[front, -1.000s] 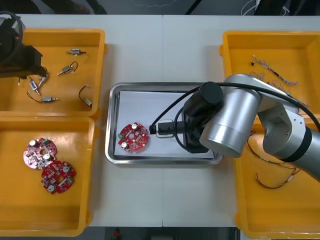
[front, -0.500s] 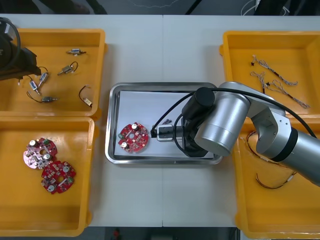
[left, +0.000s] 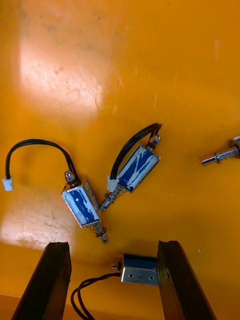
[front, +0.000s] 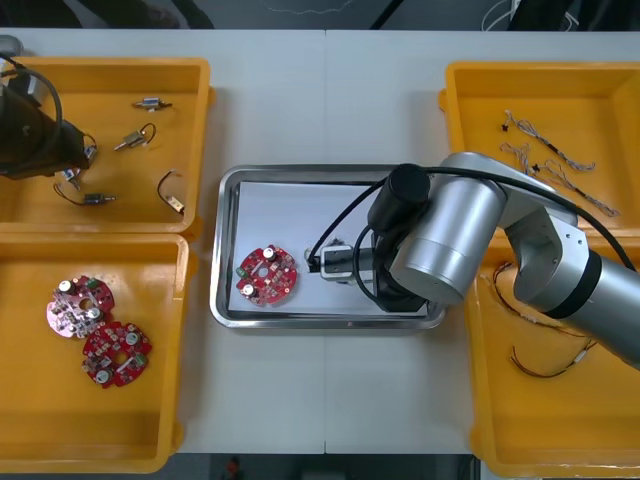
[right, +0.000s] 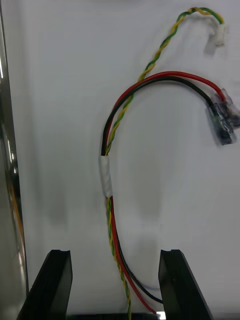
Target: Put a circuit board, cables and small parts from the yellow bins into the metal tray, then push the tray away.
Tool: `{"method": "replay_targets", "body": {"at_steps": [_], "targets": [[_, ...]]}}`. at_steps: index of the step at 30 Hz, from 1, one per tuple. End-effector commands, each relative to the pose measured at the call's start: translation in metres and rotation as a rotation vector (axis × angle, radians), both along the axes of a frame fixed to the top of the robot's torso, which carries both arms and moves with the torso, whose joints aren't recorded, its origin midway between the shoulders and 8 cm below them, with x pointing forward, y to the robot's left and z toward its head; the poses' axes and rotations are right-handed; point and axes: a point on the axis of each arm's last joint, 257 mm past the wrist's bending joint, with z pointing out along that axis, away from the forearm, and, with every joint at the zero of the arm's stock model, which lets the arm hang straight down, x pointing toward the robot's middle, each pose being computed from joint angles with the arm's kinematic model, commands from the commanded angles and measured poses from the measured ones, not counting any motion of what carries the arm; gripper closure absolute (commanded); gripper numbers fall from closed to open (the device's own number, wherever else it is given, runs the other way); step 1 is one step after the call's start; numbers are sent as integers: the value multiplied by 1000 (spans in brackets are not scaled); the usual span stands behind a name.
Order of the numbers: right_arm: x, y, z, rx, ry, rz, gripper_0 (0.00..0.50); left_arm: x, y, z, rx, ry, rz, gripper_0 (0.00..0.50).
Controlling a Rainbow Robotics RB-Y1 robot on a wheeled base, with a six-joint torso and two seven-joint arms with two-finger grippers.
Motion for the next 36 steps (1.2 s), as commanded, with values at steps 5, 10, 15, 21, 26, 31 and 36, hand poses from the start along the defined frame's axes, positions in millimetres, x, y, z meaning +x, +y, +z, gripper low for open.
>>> {"method": "replay_targets", "body": {"at_steps": [5, 10, 15, 21, 26, 31, 36], "targets": [[7, 11, 81, 78, -71, -53, 0, 7, 28, 18, 105, -47, -54, 0], [0, -12, 106, 85, -45, -135, 0, 7, 35, 11, 124, -56, -54, 0], [6, -23, 137, 155, -85, -190, 0, 4, 38, -2, 135, -51, -60, 0], [13, -44, 175, 251, -160, -287, 0, 6, 41, -11, 152, -70, -61, 0], [15, -69, 191, 313, -172, -405, 0, 7, 48, -18, 159, -73, -56, 0], [17, -107, 201, 386, -171, -569, 0, 12, 51, -23, 172, -88, -60, 0], [20, -141, 204, 380, -190, -662, 0, 13, 52, -23, 172, -93, -58, 0]]}}
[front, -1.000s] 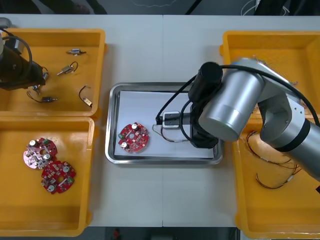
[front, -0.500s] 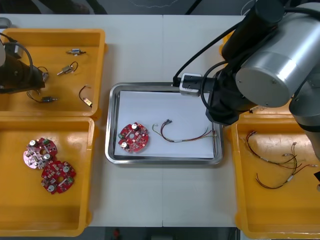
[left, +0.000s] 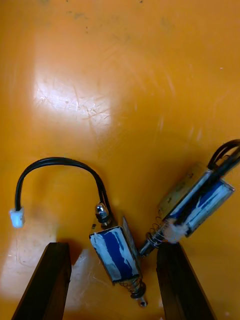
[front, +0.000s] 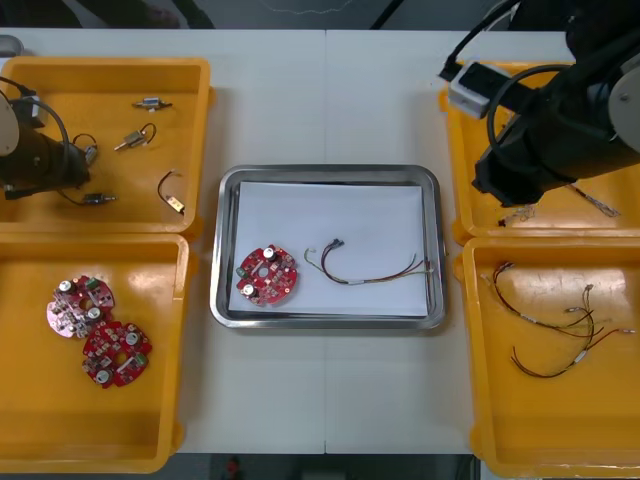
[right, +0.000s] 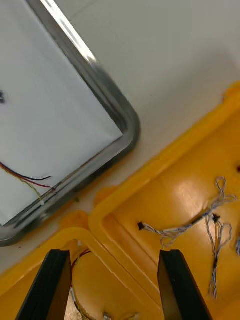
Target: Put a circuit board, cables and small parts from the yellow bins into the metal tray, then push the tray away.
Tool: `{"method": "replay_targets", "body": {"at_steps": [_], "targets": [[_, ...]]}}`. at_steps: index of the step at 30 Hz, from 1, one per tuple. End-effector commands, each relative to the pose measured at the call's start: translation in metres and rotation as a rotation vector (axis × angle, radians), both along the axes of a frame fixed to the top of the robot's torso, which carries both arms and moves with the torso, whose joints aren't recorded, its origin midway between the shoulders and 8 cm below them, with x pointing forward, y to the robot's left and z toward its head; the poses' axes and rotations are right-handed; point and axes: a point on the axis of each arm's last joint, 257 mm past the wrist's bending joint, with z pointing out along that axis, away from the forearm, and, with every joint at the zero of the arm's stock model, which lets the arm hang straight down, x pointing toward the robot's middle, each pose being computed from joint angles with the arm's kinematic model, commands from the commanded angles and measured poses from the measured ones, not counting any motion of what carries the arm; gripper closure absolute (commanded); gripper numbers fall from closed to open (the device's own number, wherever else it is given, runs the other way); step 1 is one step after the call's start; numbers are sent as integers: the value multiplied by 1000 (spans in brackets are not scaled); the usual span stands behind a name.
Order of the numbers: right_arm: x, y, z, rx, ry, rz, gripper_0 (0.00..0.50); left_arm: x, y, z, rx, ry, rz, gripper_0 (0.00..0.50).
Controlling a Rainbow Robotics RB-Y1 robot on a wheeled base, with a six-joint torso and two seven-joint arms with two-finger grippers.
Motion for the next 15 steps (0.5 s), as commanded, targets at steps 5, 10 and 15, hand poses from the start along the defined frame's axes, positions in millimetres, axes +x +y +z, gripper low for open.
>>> {"method": "replay_targets", "body": {"at_steps": [5, 10, 15], "targets": [[3, -85, 15, -57, -15, -162, 0, -3, 29, 12, 122, 0, -54, 446], [-1, -130, 16, -55, 22, -249, 0, -3, 29, 13, 114, -2, -47, 500], [-7, -177, 23, -14, 34, -356, 0, -5, 33, 22, 111, 0, -41, 500]]}}
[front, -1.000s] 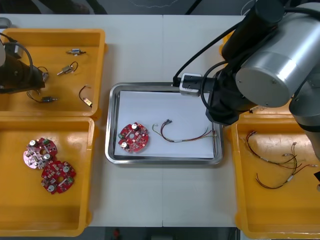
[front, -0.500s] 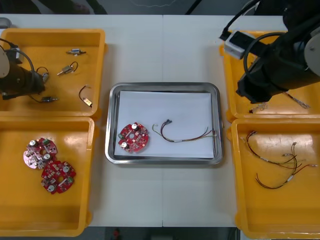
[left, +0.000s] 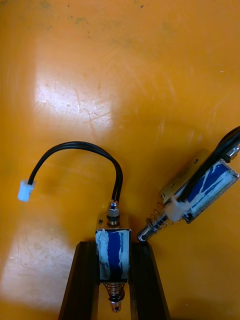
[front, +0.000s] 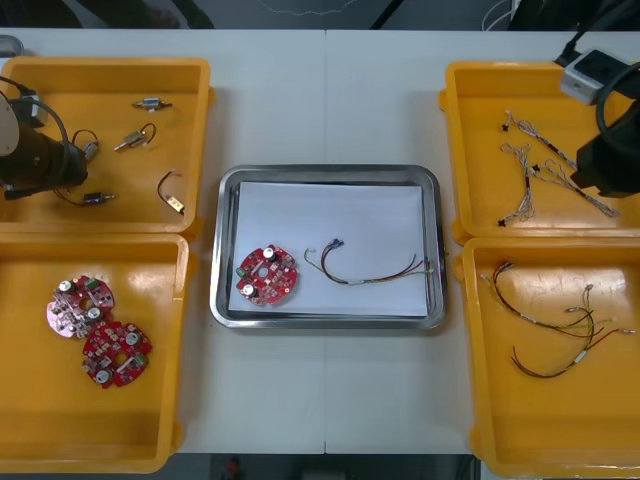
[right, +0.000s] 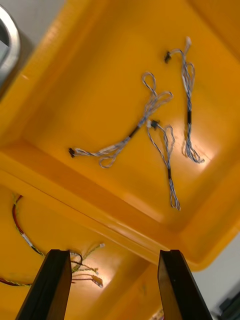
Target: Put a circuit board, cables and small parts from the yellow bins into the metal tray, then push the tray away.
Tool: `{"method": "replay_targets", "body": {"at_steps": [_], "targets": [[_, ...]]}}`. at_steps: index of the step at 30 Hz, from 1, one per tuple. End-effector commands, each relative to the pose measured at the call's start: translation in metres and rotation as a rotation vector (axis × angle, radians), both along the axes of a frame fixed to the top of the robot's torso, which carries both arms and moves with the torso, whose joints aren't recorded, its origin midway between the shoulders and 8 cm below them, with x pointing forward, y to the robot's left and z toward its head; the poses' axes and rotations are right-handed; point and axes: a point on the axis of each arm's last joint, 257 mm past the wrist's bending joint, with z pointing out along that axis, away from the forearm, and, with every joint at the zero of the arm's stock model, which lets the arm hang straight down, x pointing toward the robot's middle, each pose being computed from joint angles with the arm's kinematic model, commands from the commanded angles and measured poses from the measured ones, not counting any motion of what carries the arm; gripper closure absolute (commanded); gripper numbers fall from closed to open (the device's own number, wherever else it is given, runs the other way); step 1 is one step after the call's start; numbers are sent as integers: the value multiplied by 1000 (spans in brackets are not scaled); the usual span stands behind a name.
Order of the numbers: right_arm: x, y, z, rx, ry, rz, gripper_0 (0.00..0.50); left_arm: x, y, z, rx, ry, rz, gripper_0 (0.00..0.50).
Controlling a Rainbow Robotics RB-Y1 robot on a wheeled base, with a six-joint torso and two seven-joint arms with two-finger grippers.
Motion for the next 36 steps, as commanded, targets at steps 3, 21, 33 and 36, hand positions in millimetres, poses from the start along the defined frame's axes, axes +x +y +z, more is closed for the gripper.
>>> {"method": "replay_targets", "body": {"at_steps": [3, 21, 33, 36], "targets": [[-11, -77, 20, 27, -19, -151, 0, -12, 31, 35, 107, 14, -42, 500], [-9, -146, 3, 106, 80, -247, 0, -73, -29, 111, 125, 125, -128, 499], [37, -147, 2, 70, 49, -83, 0, -103, -142, 124, 124, 133, -229, 499], [51, -142, -5, 54, 32, -38, 0, -99, -185, 127, 90, 113, -270, 499]]}}
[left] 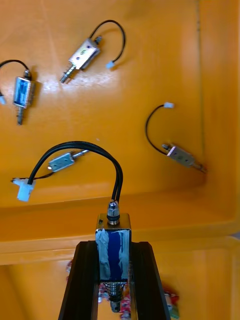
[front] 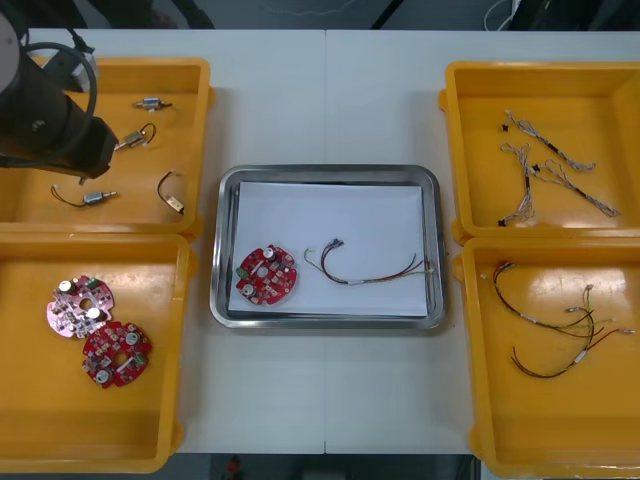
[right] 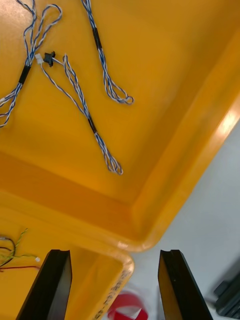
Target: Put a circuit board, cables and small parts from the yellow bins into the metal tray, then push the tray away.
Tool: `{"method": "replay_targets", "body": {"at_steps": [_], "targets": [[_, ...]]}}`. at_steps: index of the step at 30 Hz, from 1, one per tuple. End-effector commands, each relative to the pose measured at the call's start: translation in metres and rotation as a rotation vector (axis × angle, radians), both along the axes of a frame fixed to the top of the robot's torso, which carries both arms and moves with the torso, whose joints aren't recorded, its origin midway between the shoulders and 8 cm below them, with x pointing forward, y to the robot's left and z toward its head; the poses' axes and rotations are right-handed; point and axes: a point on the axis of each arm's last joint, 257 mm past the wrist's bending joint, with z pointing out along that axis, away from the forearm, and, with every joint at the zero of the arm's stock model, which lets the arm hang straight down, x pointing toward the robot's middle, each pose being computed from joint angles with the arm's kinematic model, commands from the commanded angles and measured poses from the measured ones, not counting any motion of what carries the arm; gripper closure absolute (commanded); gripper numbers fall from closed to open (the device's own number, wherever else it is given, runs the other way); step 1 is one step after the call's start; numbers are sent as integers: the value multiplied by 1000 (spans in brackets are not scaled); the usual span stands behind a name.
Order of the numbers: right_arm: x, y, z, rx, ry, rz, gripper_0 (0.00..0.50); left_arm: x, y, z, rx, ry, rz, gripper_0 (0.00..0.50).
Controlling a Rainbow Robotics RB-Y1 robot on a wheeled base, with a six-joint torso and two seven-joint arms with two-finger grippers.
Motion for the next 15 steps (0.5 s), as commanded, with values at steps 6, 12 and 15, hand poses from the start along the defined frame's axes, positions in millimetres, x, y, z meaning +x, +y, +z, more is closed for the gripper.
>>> {"method": "replay_targets", "body": {"at_steps": [6, 12, 15], "targets": [[38, 8, 6, -83, -64, 136, 0, 8, -120, 20, -140, -50, -6, 498], [54, 21, -17, -72, -65, 167, 0, 1, -168, 3, -144, -18, -45, 497], [62, 28, -28, -68, -73, 179, 0, -3, -178, -16, -127, 25, -57, 497]]}}
